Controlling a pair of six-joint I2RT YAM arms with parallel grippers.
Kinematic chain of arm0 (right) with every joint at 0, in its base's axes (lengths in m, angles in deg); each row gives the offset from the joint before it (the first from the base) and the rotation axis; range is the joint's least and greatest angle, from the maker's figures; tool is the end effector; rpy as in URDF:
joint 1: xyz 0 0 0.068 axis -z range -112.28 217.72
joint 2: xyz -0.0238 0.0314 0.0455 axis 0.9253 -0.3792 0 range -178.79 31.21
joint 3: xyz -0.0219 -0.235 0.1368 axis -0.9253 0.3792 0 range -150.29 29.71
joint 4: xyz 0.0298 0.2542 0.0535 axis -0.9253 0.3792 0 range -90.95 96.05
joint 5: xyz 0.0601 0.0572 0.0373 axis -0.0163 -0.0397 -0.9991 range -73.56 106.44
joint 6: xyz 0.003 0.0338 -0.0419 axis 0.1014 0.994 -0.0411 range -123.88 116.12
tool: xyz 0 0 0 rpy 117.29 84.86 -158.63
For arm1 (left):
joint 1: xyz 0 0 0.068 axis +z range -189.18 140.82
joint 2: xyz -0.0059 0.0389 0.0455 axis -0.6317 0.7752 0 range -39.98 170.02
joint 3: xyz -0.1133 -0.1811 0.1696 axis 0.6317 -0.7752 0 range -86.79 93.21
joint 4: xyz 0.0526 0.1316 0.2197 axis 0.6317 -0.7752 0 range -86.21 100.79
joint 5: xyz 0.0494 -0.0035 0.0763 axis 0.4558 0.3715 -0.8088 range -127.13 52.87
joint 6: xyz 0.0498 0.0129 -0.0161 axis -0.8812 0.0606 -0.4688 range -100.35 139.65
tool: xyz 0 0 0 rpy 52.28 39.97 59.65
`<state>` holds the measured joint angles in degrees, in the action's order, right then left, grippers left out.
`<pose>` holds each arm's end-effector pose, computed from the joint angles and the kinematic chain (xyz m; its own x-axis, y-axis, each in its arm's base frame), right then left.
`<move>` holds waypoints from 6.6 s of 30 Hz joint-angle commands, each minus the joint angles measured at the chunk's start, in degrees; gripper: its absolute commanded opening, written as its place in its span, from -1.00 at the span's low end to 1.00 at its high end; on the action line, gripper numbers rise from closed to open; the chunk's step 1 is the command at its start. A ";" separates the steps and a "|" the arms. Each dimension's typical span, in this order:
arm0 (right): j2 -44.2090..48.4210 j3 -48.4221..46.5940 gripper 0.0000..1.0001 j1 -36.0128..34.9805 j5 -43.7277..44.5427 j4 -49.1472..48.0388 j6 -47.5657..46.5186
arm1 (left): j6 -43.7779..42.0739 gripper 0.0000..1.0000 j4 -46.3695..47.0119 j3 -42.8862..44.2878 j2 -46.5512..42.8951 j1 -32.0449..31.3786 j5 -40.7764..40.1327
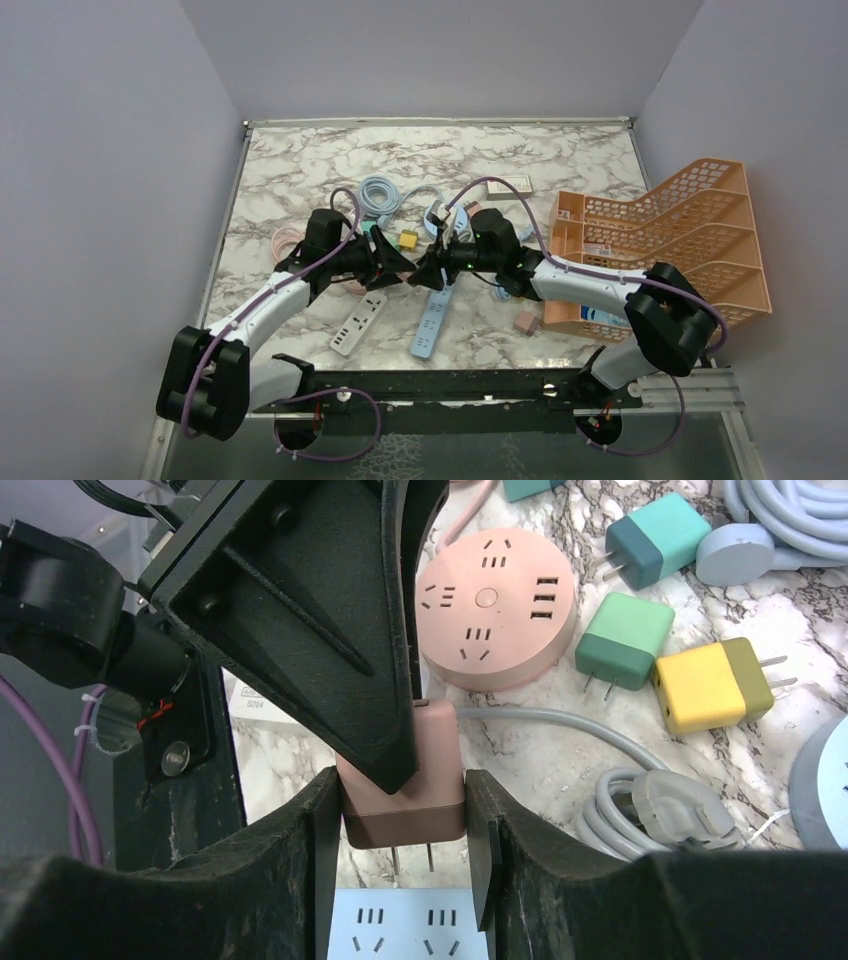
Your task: Insert the plug
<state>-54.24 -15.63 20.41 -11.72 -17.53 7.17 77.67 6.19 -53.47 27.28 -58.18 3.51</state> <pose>0.2059 0.2479 0.2225 -0.4461 -0.2344 -0.8637 -0.8721 0.3308 0.3606 0.2135 -0.0981 0.2070 -0.9302 -0.3604 -0.0700 -0.1138 0.4643 -0.8783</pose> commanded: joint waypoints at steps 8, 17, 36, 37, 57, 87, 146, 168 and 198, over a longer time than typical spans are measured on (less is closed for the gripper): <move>-1.54 -1.76 -0.18 -0.42 -0.99 -3.82 2.98 | 0.99 -0.51 3.45 0.59 -0.73 -1.03 4.81; 5.13 -0.62 0.71 -0.42 12.16 -0.02 10.47 | -19.51 -0.80 -6.62 8.39 -1.27 -0.96 -2.05; 20.50 2.45 0.70 -0.31 41.46 18.16 24.07 | -76.58 -0.99 -13.94 7.61 -8.42 -0.50 -23.15; 20.28 2.61 0.70 -0.32 42.15 18.68 23.96 | -78.58 -1.00 -14.66 7.14 -8.23 -0.04 -24.33; 14.21 1.10 0.69 2.59 44.58 15.44 15.96 | -87.18 -1.00 -14.79 6.35 -0.16 8.35 -19.92; 16.22 3.95 0.68 3.28 43.45 16.35 17.16 | -84.33 -1.00 -14.16 7.22 5.98 10.73 -19.20; 9.42 -0.76 0.67 4.81 42.25 12.34 10.49 | -88.43 0.15 -19.10 14.54 10.39 13.73 -4.25; 10.70 0.02 0.66 4.88 43.18 13.06 10.45 | -91.98 -0.58 -30.08 19.74 15.19 11.88 -12.77; 8.29 -0.93 0.65 6.00 43.54 12.88 9.18 | -92.92 -1.00 -39.00 20.12 33.60 5.18 -30.79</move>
<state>-45.28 -14.28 25.85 31.01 -3.61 17.27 -13.52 -27.18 -28.25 49.45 -52.54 -19.24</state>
